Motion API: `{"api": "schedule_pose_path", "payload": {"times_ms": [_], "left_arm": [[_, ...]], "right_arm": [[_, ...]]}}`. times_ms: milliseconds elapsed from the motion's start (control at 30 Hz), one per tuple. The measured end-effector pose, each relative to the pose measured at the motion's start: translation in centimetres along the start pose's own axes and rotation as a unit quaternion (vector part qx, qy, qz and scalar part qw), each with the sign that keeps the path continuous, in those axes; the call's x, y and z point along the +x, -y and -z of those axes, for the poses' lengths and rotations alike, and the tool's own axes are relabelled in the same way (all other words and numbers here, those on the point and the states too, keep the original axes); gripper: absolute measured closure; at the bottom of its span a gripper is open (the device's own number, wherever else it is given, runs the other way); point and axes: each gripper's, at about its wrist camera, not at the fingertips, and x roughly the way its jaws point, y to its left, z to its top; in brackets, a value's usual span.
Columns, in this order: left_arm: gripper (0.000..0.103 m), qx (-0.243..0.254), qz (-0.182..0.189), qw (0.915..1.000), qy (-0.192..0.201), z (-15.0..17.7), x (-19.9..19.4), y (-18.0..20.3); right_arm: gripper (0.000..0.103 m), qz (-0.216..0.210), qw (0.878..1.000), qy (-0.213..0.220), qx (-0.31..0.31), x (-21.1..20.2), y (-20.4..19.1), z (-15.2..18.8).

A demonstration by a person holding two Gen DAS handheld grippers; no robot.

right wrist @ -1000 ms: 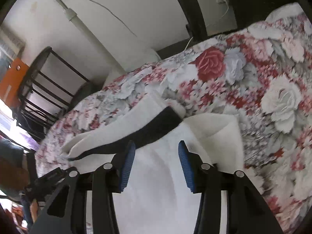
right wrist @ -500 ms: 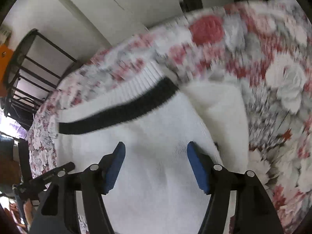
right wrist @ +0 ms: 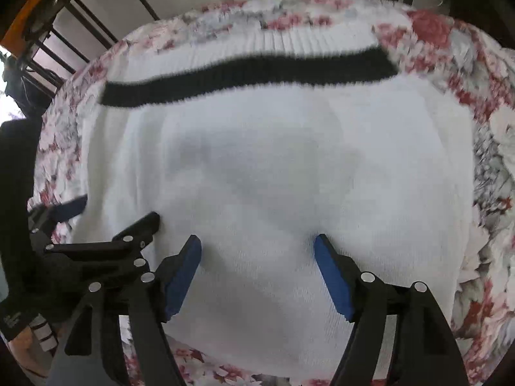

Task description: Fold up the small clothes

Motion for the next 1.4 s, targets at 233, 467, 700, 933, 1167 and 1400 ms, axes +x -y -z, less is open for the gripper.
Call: {"api": "schedule_pose_path", "payload": {"times_ms": [233, 467, 700, 933, 1167, 1400], "left_arm": [[0.004, -0.088, 0.006, 0.9961, -0.003, -1.7, 0.5, -4.7], [0.004, -0.129, 0.023, 0.9910, -0.029, -2.4, 1.2, -7.8], [0.005, -0.097, 0.048, 0.9941, 0.005, -2.2, -2.3, -5.5], [0.005, -0.047, 0.055, 0.9972, 0.019, -2.0, -4.3, -1.3], [0.005, -0.058, 0.053, 0.9934, -0.084, 2.1, -1.5, 0.2], [0.004, -0.022, 0.024, 0.9965, -0.077, 2.4, -0.5, 2.3]], "right_arm": [[0.004, 0.006, 0.994, 0.098, 0.045, -2.3, 2.7, -3.6], [0.003, 0.140, 0.990, -0.005, -0.031, 2.5, 0.0, -3.8], [0.003, 0.050, 0.998, -0.022, 0.015, 1.8, 2.6, -5.2], [0.004, 0.037, 0.999, 0.007, 0.001, -1.8, 2.6, -4.4], [0.003, 0.088, 0.994, -0.060, -0.009, -0.8, 3.4, 0.8], [0.003, 0.059, 0.992, -0.109, 0.008, 2.6, 5.1, 1.4]]}}
